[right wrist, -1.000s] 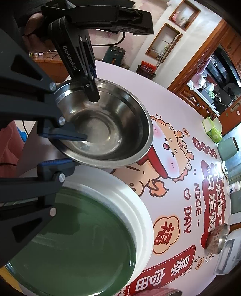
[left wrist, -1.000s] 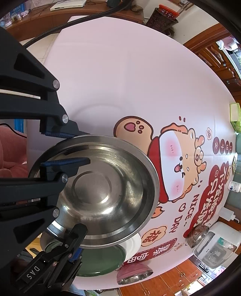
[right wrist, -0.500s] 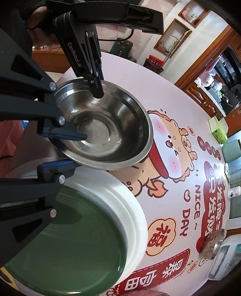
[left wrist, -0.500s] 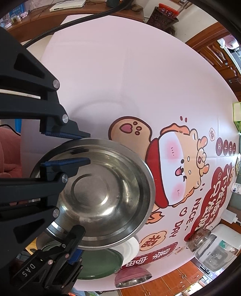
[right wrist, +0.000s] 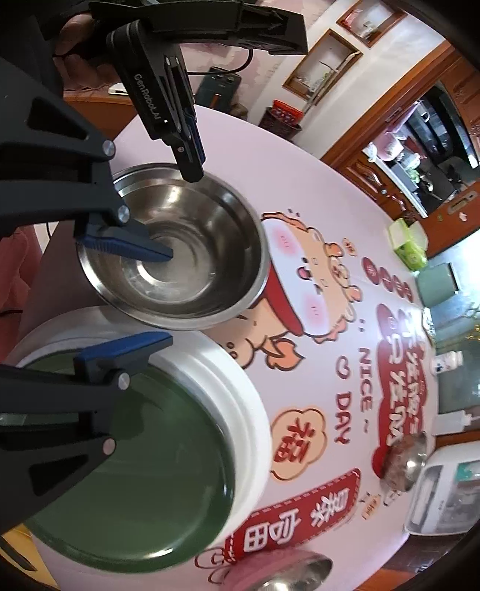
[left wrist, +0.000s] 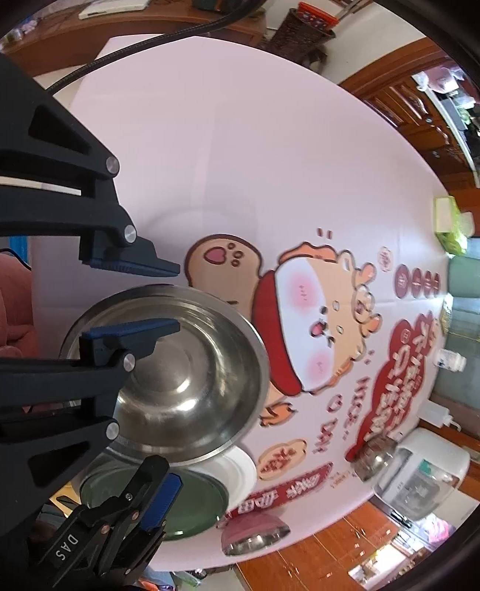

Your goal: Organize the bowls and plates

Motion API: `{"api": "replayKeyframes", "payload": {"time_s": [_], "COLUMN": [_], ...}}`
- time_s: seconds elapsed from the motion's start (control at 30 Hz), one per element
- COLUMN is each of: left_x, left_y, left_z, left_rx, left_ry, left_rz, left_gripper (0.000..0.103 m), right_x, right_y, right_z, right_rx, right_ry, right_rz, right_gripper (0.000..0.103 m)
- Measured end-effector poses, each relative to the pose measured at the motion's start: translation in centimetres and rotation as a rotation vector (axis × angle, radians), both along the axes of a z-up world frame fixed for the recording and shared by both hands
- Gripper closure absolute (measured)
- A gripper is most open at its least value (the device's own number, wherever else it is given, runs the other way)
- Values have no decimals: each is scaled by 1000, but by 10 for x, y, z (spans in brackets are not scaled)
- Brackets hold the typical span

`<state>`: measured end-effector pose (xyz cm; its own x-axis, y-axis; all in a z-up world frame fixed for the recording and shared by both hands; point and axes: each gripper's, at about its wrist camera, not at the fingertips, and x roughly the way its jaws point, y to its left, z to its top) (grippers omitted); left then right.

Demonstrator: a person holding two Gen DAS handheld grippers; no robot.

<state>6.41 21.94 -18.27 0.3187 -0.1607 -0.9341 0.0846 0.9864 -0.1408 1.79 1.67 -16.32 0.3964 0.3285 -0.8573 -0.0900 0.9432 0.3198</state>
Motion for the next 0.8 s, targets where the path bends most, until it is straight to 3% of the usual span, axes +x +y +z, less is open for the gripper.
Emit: {"api": "replayKeyframes", "payload": {"time_s": [0.53, 0.8], "left_x": [-17, -16], "left_y": [-10, -35], "left_z": [32, 50], "left_rx": [-84, -74], "left_ry": [-159, -220], "left_rz": [-90, -151], "left_gripper": [71, 71], "right_x": [-32, -40], "right_y": [-18, -46], "right_z": [33, 48], "right_rx": [-49, -73], "right_ry": [-138, -185], "right_rz": [-115, -201], "right_gripper": [63, 44]}}
